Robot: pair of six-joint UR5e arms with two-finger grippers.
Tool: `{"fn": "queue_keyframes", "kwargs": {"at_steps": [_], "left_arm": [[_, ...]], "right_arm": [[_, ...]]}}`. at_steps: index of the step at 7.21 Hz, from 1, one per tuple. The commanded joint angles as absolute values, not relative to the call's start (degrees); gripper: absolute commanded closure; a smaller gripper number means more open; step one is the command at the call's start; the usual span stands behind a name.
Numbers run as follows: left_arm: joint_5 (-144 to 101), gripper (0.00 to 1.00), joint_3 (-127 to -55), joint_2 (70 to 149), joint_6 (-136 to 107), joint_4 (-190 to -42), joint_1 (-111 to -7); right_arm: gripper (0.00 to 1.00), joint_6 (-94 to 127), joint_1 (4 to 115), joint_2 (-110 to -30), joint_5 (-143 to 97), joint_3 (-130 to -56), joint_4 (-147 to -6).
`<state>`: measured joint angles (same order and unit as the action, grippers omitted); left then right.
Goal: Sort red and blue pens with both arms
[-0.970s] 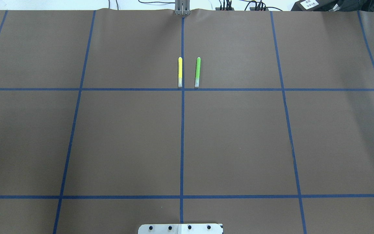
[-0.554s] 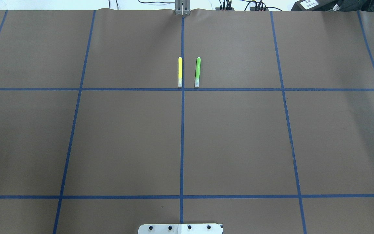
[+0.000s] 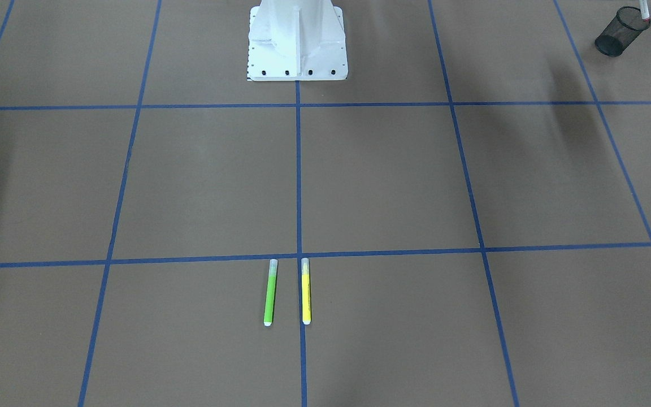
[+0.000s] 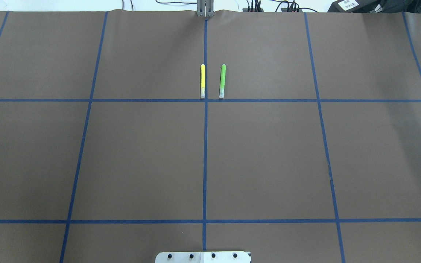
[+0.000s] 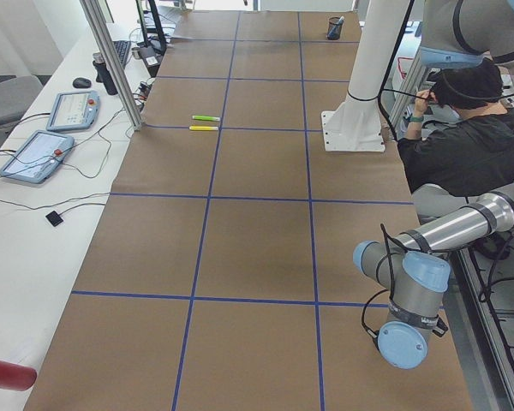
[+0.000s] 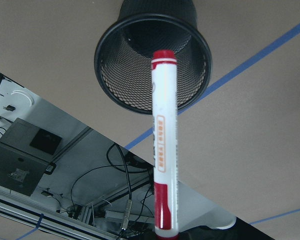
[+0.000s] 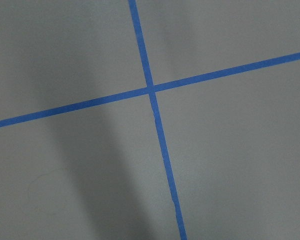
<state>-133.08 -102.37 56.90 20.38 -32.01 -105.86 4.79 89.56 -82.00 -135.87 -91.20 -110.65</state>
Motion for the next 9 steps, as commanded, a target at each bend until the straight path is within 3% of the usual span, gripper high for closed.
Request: {"fn": "queue_keyframes", "kwargs": {"at_steps": [1, 3, 5, 9], "left_arm": [[-133.9, 1.00, -100.5, 57.5, 20.5, -31.3, -105.9], [-133.9, 1.00, -100.4, 57.5, 20.5, -31.1, -105.9], [-134.0, 0.00, -99.8, 57.5, 20.9, -31.0, -105.9], [-133.9, 0.00, -103.9, 61.9, 21.1, -29.4, -107.7]], "right_arm": [[0.01, 4.8, 89.2, -81.7, -136.7, -91.2, -110.7], [0.01, 4.8, 89.2, -81.7, -136.8, -91.2, -110.7], [0.01, 4.8, 89.2, -81.7, -136.8, -91.2, -110.7], [0.01, 4.9, 88.5, -81.0, -136.8, -91.3, -110.7]]}}
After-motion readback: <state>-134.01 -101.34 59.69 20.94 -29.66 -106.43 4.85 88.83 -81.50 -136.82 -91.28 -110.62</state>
